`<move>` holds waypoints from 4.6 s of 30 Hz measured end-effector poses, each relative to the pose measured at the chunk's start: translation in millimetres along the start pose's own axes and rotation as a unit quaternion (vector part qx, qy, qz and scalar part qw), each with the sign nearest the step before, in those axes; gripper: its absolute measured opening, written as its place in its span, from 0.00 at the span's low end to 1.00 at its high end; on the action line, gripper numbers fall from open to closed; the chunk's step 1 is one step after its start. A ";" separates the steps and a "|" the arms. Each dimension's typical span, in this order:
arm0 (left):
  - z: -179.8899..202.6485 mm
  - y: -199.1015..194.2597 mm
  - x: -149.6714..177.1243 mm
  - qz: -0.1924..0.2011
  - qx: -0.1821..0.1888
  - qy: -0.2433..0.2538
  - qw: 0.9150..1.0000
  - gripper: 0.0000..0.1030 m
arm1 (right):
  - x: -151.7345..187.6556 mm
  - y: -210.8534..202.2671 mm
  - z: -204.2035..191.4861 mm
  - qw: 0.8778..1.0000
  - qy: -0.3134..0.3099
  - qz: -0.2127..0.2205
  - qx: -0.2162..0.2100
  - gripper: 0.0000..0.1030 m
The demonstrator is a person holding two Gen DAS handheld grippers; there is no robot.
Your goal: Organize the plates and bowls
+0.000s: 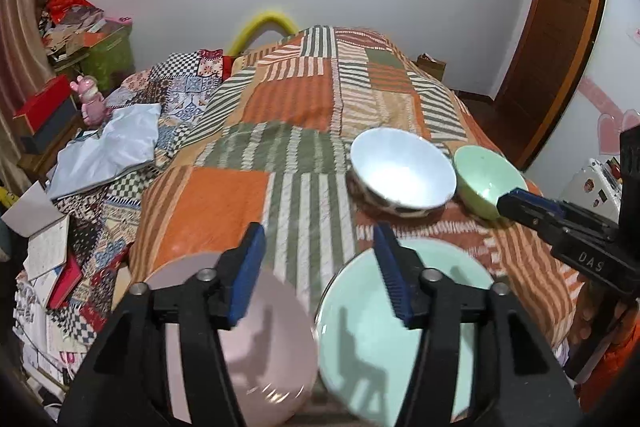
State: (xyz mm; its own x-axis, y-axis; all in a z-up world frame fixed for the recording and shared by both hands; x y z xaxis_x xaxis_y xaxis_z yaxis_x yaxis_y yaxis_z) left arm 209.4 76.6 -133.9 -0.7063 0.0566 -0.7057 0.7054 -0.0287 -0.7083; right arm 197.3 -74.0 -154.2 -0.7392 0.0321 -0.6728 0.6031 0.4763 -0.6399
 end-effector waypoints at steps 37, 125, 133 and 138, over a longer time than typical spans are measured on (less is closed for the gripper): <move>14.2 161.1 -35.5 -0.119 0.019 0.030 0.992 0.48 | -9.3 95.7 20.3 0.995 0.019 -0.099 -0.005 0.33; -28.0 -50.4 34.6 -0.013 -0.019 -0.008 1.000 0.20 | 25.4 15.7 -103.2 0.996 -0.050 -0.057 -0.047 0.28; -53.2 -53.1 56.6 -0.024 -0.033 -0.027 0.999 0.20 | 38.7 29.7 -122.9 0.993 -0.057 -0.078 -0.061 0.28; -65.5 -49.5 70.9 -0.036 -0.035 -0.040 0.998 0.20 | 49.1 41.6 -131.3 0.991 -0.059 -0.096 -0.066 0.28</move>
State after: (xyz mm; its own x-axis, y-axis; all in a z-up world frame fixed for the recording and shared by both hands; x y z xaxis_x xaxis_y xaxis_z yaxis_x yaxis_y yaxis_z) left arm 128.3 147.4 -147.5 -0.7555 -0.0233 -0.6547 0.6536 0.0416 -0.7557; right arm 146.7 62.7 -165.0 -0.7920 -0.1695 -0.5865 0.4043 0.5743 -0.7118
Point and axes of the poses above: each gripper's, at about its wrist camera, not at the fingertips, and y roughly the way its jaws point, z to its right, x to its underside, the point moved 3 cm from there along y, roughly the way its jaws point, and after that the axes turned 10 degrees about y, right-handed, at the moved point
